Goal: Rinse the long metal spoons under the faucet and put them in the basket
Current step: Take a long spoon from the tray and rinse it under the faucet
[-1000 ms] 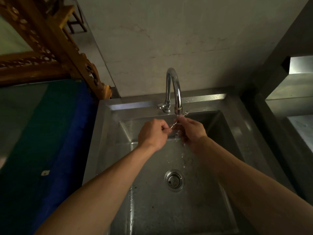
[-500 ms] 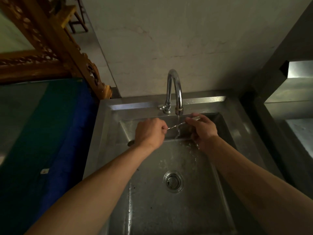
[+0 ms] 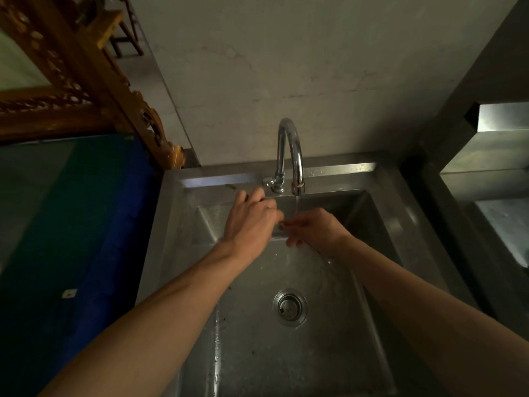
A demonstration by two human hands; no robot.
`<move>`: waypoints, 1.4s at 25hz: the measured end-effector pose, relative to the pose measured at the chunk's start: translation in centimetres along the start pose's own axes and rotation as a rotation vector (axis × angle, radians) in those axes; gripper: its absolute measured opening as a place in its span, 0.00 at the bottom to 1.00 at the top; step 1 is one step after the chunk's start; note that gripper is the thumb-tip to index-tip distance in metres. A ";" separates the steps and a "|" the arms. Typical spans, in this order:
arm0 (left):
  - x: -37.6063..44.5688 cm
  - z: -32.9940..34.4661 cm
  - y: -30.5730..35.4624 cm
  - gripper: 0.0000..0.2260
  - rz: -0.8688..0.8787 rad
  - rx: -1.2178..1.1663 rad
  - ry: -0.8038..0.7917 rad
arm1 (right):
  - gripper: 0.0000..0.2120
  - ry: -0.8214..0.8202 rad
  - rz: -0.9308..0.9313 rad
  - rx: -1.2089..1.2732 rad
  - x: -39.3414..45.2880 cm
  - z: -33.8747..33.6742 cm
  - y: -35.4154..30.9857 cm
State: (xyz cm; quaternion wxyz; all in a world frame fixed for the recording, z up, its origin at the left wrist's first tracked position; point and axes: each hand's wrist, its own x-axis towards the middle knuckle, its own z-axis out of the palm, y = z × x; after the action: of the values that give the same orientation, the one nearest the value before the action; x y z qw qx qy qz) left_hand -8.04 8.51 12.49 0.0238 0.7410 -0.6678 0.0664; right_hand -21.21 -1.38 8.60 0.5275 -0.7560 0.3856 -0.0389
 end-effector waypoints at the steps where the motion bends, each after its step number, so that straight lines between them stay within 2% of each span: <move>1: -0.2 0.2 0.0 0.09 -0.015 -0.008 0.043 | 0.07 0.004 0.047 0.156 -0.1 0.2 -0.1; 2: -0.5 0.5 0.2 0.08 -0.067 -0.049 0.099 | 0.08 0.013 0.094 0.279 -0.3 0.3 -0.1; 4: -1.1 1.2 0.6 0.04 -0.273 -0.247 0.165 | 0.09 0.011 0.182 0.360 -0.4 0.4 -0.1; 6: -0.9 1.9 1.2 0.05 -0.538 -0.595 0.053 | 0.08 -0.022 0.232 0.352 -0.5 0.6 -0.1; 8: -0.4 2.7 1.4 0.09 -0.715 -0.951 -0.109 | 0.06 -0.045 0.251 0.384 -0.3 1.0 0.1; 10: 0.0 2.9 1.5 0.08 -0.815 -1.238 -0.121 | 0.03 -0.054 0.244 0.424 -0.3 1.7 0.1; 11: 0.1 3.0 1.6 0.07 -0.842 -1.304 -0.108 | 0.02 -0.058 0.236 0.438 -0.3 1.9 0.2; 14: 0.1 3.3 1.8 0.04 -0.885 -1.284 -0.113 | 0.02 -0.095 0.243 0.369 0.0 2.3 0.5; 16: -0.4 3.5 1.7 0.05 -0.905 -1.230 -0.124 | 0.02 -0.048 0.273 0.315 0.4 2.1 0.7; 20: -2.7 3.9 0.9 0.10 -0.930 -1.191 -0.152 | 0.09 0.133 0.325 0.558 1.3 1.2 1.3; 27: -7.1 5.6 0.4 0.11 -0.842 -1.161 -0.150 | 0.10 0.065 0.358 0.865 2.2 3.1 0.5; 30: -8.0 6.4 0.0 0.10 -0.835 -1.135 -0.145 | 0.11 0.077 0.347 0.909 2.5 3.4 0.3; 35: -8.3 7.0 -0.5 0.10 -0.819 -1.128 -0.144 | 0.12 -0.002 0.339 0.961 2.5 3.2 0.5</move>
State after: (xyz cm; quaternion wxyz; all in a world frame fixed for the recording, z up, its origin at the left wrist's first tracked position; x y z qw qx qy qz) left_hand -7.95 15.92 4.45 0.3837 0.8099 -0.2675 -0.3539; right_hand -18.24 -0.60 5.86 0.8150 -0.3547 0.4409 -0.1252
